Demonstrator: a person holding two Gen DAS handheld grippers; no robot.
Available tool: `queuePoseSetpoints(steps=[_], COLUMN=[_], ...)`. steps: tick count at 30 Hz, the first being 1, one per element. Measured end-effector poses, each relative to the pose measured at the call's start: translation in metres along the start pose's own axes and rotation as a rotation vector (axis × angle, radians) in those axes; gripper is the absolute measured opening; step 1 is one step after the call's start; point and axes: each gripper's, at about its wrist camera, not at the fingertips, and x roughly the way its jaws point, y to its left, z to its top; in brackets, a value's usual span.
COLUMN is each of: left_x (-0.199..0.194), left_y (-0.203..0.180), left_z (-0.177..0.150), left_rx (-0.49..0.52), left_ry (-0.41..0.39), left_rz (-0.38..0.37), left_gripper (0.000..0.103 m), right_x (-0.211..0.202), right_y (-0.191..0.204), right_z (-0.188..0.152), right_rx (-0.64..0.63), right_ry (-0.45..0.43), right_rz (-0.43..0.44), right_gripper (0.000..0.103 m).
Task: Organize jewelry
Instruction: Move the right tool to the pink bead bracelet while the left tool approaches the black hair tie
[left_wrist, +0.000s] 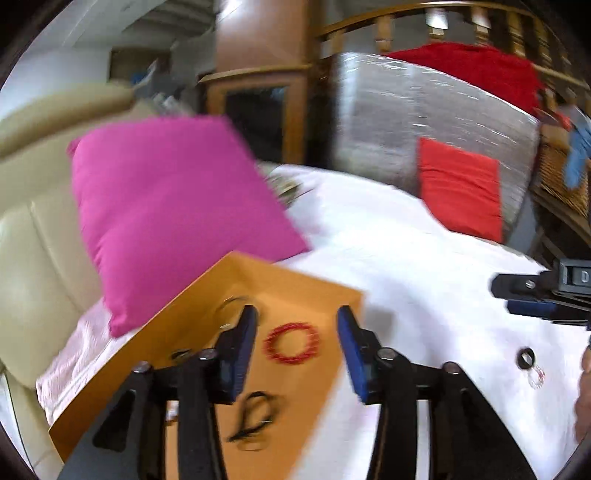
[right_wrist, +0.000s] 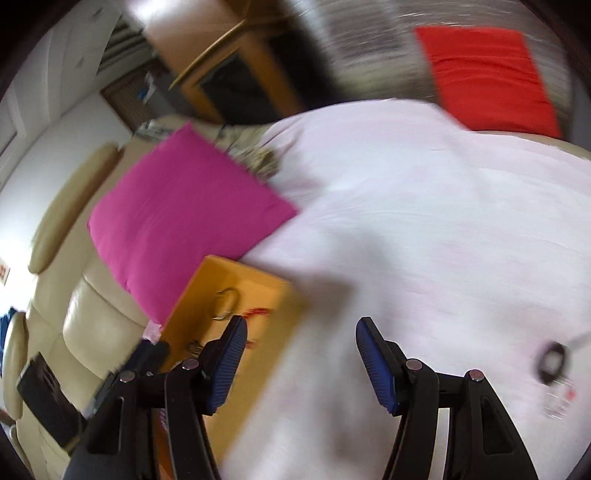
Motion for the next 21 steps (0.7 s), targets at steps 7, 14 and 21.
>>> queuePoseSetpoints(steps=[7,14,21], left_x=[-0.002,0.011,0.037], left_y=[-0.091,-0.155,-0.193], left_z=[-0.011,-0.032,-0.049], left_rx=[0.131,0.243,0.303], left_ry=[0.020,0.057,0.123], left_rz=[-0.115,-0.149,-0.136], left_gripper=[0.056,0.062,0.062], right_x=[-0.081,-0.084,-0.074], right_y=[-0.134,-0.202,-0.217], right_z=[-0.037,-0.070,-0.070], right_rx=[0.189,0.339,0.296], right_ry=[-0.106,-0.106,-0.038], right_rz=[-0.094,-0.121,-0.178], right_gripper=[0.065,0.064,0.040])
